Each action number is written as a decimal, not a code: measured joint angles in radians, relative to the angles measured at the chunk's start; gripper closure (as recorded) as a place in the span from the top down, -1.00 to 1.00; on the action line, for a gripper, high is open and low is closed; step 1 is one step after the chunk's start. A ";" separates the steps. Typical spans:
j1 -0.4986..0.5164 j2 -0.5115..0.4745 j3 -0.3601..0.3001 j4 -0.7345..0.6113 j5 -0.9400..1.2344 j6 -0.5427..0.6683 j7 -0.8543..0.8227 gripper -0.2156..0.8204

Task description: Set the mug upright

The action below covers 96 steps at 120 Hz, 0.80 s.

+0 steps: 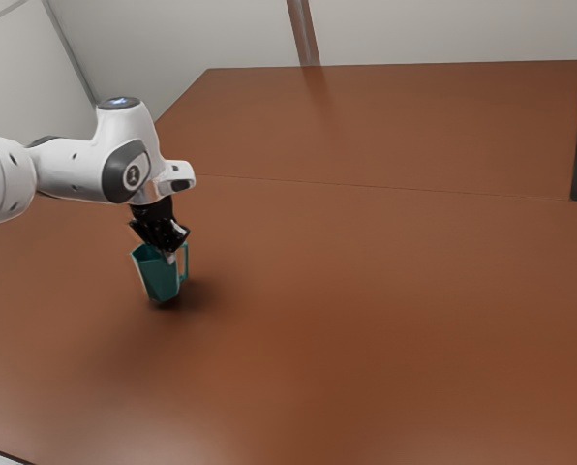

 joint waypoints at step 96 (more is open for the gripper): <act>-0.035 -0.008 -0.003 0.060 -0.047 -0.003 -0.065 0.24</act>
